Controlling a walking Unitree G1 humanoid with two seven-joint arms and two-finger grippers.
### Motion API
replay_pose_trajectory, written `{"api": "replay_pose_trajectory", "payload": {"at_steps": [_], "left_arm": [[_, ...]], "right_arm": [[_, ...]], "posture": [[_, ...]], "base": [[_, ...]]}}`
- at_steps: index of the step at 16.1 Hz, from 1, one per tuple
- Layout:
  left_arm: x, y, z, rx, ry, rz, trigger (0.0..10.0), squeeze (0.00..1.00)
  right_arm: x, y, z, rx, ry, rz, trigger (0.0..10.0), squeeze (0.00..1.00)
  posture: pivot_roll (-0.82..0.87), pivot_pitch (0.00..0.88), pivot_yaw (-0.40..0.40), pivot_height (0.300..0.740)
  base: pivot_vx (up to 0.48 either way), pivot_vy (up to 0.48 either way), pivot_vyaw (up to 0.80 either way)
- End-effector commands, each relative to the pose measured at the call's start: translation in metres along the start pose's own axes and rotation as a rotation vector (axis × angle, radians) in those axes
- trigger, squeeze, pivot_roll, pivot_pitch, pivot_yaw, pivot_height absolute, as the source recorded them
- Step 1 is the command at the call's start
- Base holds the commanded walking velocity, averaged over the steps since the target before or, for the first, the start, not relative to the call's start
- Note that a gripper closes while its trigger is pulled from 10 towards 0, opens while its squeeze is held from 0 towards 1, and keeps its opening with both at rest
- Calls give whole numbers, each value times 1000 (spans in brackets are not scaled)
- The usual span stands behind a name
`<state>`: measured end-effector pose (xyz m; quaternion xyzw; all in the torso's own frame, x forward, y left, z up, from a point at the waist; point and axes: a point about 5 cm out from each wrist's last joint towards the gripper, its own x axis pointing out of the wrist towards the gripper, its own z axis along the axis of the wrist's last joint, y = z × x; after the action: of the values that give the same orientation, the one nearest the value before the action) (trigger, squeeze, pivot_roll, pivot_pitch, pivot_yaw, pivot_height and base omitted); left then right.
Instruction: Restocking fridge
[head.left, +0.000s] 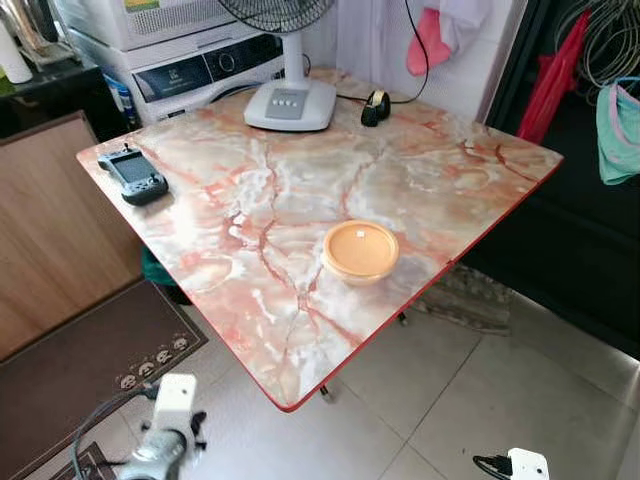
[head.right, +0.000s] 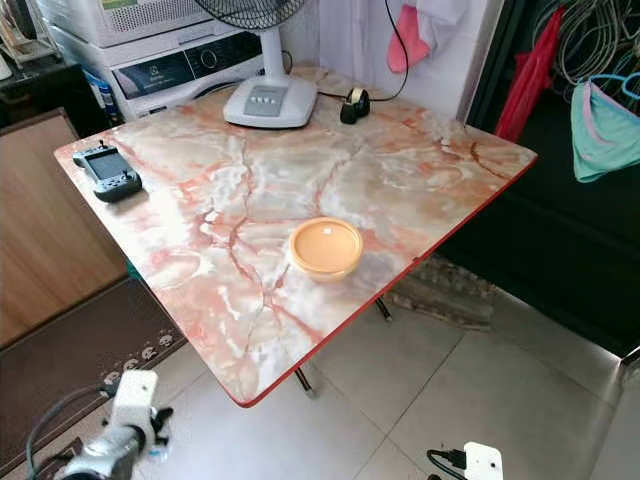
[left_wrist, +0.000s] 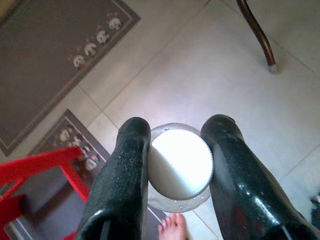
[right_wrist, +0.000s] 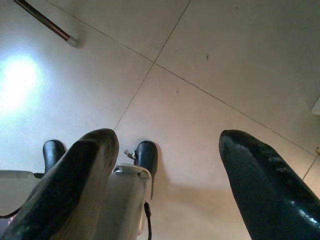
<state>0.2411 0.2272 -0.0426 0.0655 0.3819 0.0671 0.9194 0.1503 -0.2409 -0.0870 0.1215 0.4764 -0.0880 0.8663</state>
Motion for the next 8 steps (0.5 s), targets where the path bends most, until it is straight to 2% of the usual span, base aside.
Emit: {"api": "replay_pose_trajectory", "payload": {"at_steps": [1, 2, 5, 8], "left_arm": [[-1, 0, -7, -25, 20, 13, 10000, 0], [-1, -6, -9, -48, 21, 14, 10000, 0], [-4, -13, -18, 75, 32, -13, 10000, 0], [-5, -11, -23, 68, 46, 1, 10000, 0]], "right_arm": [[-1, -2, -2, 12, 4, -6, 10000, 0], [-1, -3, -1, 7, 5, -6, 10000, 0], [-1, -4, -1, 2, 7, -7, 10000, 0], [-1, -4, -1, 4, 9, -7, 10000, 0]], "posture": [[157, 7, -31, 740], [157, 6, -35, 740], [163, 0, -36, 740], [160, 0, -35, 740]], "base": [[0, 0, 0], [0, 0, 0], [0, 0, 0], [0, 0, 0]]}}
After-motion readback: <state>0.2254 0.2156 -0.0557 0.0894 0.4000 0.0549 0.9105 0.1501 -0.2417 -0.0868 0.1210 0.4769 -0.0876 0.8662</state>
